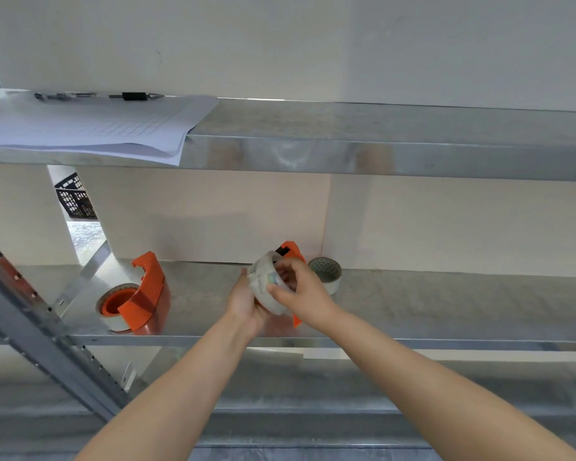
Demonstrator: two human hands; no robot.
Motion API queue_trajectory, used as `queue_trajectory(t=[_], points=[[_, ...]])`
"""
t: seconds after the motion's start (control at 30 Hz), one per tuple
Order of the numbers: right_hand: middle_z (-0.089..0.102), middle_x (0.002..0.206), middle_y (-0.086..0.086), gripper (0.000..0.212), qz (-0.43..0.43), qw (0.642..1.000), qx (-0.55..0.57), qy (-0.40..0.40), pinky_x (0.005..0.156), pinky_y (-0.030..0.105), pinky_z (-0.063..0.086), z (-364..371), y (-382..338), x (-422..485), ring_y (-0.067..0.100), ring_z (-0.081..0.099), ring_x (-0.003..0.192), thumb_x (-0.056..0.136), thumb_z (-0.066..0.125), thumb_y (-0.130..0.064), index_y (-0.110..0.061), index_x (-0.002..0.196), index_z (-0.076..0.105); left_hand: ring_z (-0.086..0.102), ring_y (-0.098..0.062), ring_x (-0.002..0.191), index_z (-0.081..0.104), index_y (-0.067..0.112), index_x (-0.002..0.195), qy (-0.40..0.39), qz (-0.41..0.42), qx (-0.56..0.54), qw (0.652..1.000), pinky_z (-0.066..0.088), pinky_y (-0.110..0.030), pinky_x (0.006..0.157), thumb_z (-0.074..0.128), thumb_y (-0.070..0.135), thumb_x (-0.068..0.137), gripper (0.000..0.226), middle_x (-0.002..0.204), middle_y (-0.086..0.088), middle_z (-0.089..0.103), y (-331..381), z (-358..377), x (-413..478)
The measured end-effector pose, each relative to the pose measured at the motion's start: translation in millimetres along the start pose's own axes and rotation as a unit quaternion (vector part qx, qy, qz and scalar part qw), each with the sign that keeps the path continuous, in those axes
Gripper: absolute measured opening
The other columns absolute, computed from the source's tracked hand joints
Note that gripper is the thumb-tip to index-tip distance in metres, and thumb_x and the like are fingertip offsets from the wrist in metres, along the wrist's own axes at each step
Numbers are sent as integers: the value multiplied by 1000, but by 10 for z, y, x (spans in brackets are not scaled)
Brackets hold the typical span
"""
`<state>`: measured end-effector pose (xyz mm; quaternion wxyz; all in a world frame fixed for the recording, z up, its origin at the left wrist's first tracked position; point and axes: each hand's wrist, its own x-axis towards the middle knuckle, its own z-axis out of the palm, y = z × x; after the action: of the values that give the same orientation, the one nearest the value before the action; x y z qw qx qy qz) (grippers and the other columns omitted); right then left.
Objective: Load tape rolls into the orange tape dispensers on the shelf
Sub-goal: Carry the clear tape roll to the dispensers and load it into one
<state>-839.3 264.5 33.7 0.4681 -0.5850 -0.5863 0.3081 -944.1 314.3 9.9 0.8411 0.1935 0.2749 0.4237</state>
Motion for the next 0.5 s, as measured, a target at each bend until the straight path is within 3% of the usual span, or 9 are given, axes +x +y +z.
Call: queue_trajectory(t=[0.13,0.23,0.33,0.43,0.5], points=[[57,106,-2,42,24,999,40,21,84,7,44,9,1,11,11,57,100,81,67,-10,-9,119,50,74,-22,73,65,8,97,-4,-6,32,999,55,-36,69,16,63,92,74,82,-13,77,-14,49,-15],[53,123,3,47,27,999,15,14,99,22,39,-23,5,8,13,51,114,83,66,-16,-17,126,47,73,-20,87,73,12,97,-47,-19,86,995,59,-31,71,30,67,86,70,95,-9,76,-9,67,-111],[46,128,6,38,25,1000,-5,17,99,19,31,-72,24,-6,9,42,115,87,61,-20,-22,124,51,71,-17,93,71,17,102,-105,15,203,973,58,-28,71,57,41,84,33,100,-6,75,18,75,-215],[39,131,5,25,61,996,53,26,102,21,34,-100,17,6,10,43,116,88,60,-23,-28,112,58,69,-16,97,58,9,117,-128,73,347,926,56,-24,76,68,10,75,43,105,-7,71,48,88,-254],[46,130,8,17,71,995,65,29,105,30,40,-115,-2,37,15,48,117,88,60,-22,-28,103,63,69,-11,98,56,9,119,-131,91,409,899,54,-19,77,71,1,76,46,106,-4,71,47,124,-281]])
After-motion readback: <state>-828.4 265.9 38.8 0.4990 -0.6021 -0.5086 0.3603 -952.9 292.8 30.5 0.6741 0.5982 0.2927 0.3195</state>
